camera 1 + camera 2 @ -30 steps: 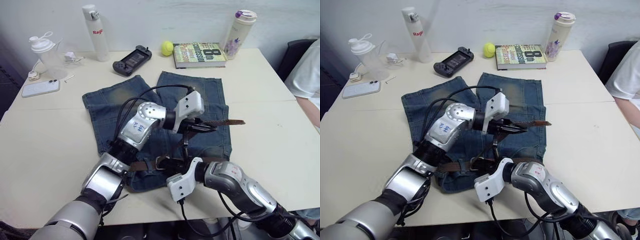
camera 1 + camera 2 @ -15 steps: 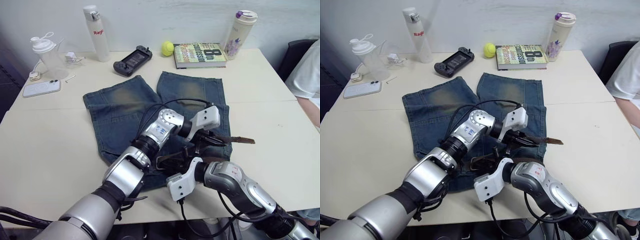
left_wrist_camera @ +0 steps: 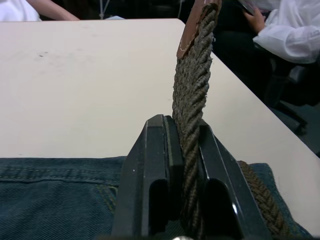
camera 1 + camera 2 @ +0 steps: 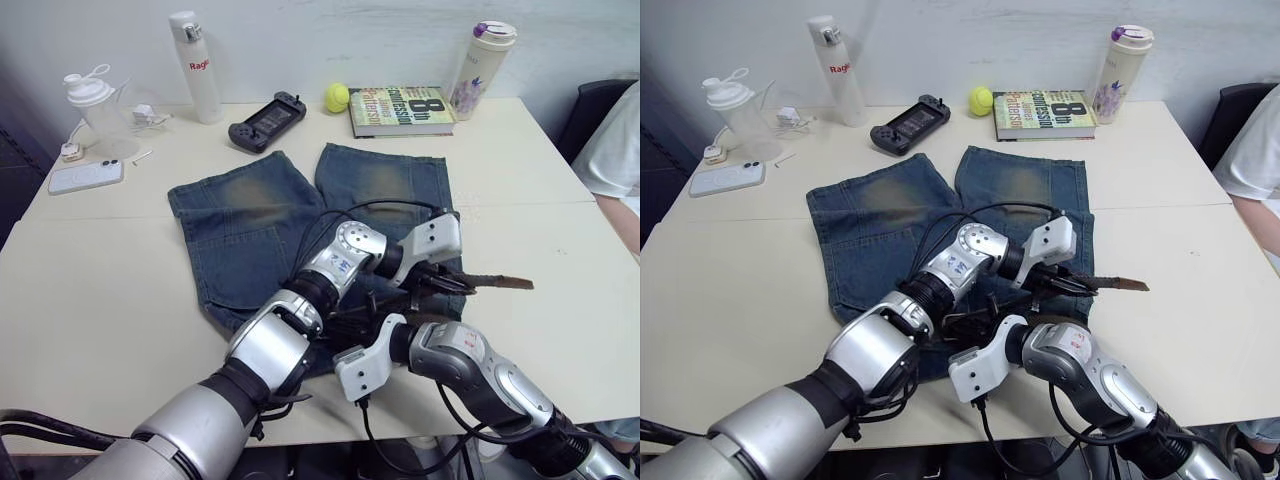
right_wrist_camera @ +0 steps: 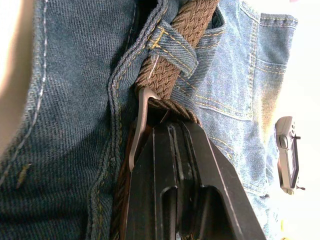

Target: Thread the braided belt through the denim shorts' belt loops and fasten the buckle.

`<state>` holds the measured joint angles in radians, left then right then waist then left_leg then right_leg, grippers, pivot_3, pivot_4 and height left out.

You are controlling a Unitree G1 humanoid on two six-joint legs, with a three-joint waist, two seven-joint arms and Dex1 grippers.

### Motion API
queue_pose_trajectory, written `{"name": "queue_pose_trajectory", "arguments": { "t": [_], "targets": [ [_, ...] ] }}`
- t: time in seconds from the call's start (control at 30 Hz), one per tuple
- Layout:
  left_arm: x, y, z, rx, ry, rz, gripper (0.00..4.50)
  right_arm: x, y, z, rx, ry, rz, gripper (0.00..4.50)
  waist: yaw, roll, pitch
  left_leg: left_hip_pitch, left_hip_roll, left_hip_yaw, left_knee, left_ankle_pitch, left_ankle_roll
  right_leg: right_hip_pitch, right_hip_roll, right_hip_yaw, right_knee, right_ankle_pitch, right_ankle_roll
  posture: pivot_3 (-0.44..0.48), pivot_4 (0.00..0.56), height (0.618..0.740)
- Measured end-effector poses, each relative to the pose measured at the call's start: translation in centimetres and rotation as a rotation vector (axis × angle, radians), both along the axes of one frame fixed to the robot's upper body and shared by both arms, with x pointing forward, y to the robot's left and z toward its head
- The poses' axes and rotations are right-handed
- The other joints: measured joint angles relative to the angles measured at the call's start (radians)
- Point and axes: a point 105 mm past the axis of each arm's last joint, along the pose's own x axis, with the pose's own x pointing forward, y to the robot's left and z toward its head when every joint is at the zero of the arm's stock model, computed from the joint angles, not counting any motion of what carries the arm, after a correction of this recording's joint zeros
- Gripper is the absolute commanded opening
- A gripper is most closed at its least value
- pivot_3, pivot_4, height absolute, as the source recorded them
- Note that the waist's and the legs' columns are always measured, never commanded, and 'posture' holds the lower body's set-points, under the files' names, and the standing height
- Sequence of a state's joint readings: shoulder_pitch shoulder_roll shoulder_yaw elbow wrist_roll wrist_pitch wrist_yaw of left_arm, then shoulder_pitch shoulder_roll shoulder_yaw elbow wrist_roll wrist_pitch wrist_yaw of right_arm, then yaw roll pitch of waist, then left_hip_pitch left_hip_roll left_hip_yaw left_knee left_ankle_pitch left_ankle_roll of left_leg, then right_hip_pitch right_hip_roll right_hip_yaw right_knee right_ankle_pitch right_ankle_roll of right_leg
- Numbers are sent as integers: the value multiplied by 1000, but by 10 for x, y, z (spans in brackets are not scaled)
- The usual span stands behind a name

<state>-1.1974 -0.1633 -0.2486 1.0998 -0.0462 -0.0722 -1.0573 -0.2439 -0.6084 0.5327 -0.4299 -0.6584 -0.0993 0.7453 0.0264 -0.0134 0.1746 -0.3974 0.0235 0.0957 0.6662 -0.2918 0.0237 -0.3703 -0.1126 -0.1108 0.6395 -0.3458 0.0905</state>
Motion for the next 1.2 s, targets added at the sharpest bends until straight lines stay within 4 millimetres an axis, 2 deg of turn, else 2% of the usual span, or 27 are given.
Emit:
{"name": "queue_pose_trajectory", "arguments": {
  "t": [0.1,0.17,0.23,0.27,0.33,0.37,0.43,0.5,0.63,0.8,0.83,0.93,0.97,1.0,1.1,1.2],
  "targets": [
    [28,31,13,-47,-65,140,225,1,-1,0,19,14,-23,12,-2,0,0,0,0,0,0,0,0,0,-1,0,1,0,0,0,150,740],
    [45,62,21,-80,-114,247,225,5,-4,1,42,26,-58,12,-1,0,0,1,0,-2,0,0,0,3,-1,0,2,0,0,0,150,740],
    [50,79,20,-91,-138,292,225,6,-5,2,54,35,-74,12,-2,0,0,1,0,-3,0,0,0,4,-1,1,3,0,1,0,150,740],
    [51,104,19,-95,-175,339,225,7,-5,4,102,78,-111,12,-5,0,0,3,1,-3,0,0,0,6,-1,2,3,0,1,0,150,740],
    [48,142,12,-76,-214,402,225,9,-7,6,171,137,-168,12,-11,1,0,5,2,-4,-2,0,-1,9,-1,5,0,0,1,0,150,740],
    [43,175,2,-27,-229,461,225,10,-10,9,218,183,-214,12,-20,1,1,6,4,-4,-3,-1,-2,9,-1,5,-1,0,0,0,150,740],
    [25,217,-14,58,-249,525,225,20,-26,11,299,283,-363,12,-22,1,1,5,4,-6,-2,-1,-2,9,-1,4,-1,0,0,0,150,740],
    [11,228,-16,85,-283,532,225,24,-33,17,368,353,-439,12,-9,2,2,3,3,-7,-1,-1,-2,10,-2,4,-3,0,0,0,150,740],
    [-6,230,-8,100,-360,527,225,21,-27,42,474,379,-435,12,-4,2,2,4,3,-6,-1,-3,-2,10,-4,6,-2,0,0,0,150,740],
    [-11,228,-1,91,-406,531,225,18,-32,56,586,440,-465,1719,-6,2,2,4,4,-5,-3,-3,-2,8,-2,6,-2,0,0,0,150,740],
    [-11,229,1,93,-423,531,225,12,-32,62,637,490,-451,2393,-7,2,2,4,4,-4,-3,-3,-3,8,-1,6,-2,0,0,0,150,740],
    [-15,234,0,118,-464,519,225,-6,-33,65,651,571,-401,3659,-11,2,2,4,4,-3,-4,-4,-2,7,-1,7,-3,0,0,0,150,740],
    [-16,235,-2,125,-470,515,225,-12,-34,62,624,596,-391,4150,-14,2,2,4,4,-3,-4,-4,-2,7,-2,7,-3,0,0,0,150,740],
    [-18,236,-4,127,-469,513,225,-18,-36,58,596,615,-387,4457,-16,2,2,4,4,-3,-4,-4,-2,8,-2,7,-4,0,0,0,150,740],
    [-21,234,-2,85,-441,516,225,-32,-38,35,478,666,-394,4457,-15,2,2,4,4,-3,-4,-4,-1,8,-3,7,-4,0,0,0,150,740],
    [-20,234,2,41,-411,542,225,-31,-37,24,434,630,-411,4457,-21,2,2,5,4,-3,-4,-4,-1,8,-3,8,-4,0,0,0,150,740]
  ]
}}
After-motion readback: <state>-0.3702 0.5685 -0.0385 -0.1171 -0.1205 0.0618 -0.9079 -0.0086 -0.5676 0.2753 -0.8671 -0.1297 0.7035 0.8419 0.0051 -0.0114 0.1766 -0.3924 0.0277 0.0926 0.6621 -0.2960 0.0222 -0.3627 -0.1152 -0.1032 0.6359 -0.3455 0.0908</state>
